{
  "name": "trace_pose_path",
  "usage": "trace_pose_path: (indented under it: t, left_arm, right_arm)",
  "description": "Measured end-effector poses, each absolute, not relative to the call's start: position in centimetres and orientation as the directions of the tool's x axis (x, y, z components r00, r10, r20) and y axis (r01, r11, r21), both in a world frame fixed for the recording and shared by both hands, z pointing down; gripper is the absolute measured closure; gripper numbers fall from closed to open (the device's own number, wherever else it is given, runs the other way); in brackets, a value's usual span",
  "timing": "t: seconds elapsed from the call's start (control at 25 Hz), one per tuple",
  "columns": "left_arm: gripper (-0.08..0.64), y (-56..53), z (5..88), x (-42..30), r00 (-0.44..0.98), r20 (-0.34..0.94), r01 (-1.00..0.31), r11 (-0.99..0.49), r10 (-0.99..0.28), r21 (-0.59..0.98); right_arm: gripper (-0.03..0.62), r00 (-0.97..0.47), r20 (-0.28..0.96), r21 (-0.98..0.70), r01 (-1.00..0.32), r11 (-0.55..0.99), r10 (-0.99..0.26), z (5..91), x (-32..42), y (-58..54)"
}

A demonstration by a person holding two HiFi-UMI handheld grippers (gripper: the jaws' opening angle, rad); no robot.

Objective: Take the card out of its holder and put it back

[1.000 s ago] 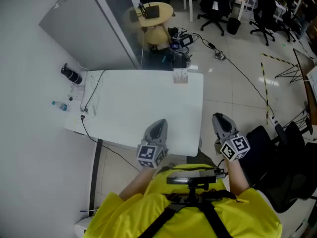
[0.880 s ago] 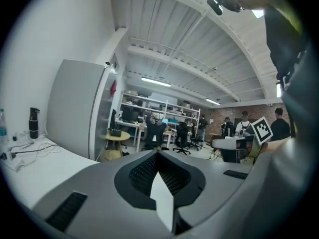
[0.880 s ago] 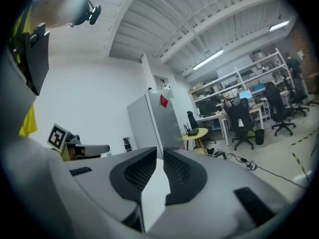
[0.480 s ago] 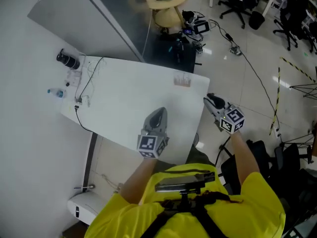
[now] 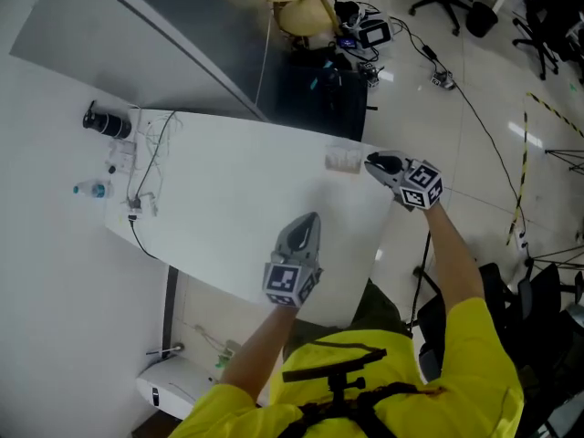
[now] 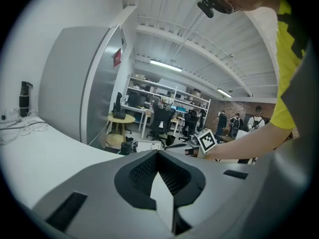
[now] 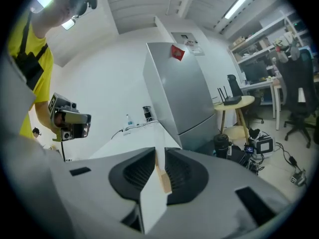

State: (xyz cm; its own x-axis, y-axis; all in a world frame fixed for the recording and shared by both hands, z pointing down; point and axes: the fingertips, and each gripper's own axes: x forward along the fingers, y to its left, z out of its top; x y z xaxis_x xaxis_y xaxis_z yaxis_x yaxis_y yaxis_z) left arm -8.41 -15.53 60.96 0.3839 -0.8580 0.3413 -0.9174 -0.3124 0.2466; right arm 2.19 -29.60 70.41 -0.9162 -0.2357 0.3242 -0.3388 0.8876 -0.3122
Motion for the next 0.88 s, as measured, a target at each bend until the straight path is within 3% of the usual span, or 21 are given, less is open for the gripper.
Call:
trace_pose_path:
  t: [0.44,0.52,0.88]
  left_arm:
    - [0.560,-16.6,62.6,-9.5,0.421,0.375,-0.901,-0.334,-0.826,0.276]
    - [0.560,-16.6,62.8,-9.8,0.418,0.375,-0.902,-0.331,-0.827,0.277]
    - [0.560,-16.2,62.3,-10.5,0.406,0.370,-0.907,-0.320,-0.836,0.274]
  right_arm:
    - [0.525,-0.925,0.344,-0.283,-0.265,0.922,-0.160,71.6,0.1,-30.8]
    - [0.566,-0.931,0.331,-0.286,-0.257,0.923,-0.157,71.5,-0.1,-30.9]
    - [0.572,-0.943,0.295,-0.250,-0.230,0.940,-0.153,69.5,-0.4,-30.3]
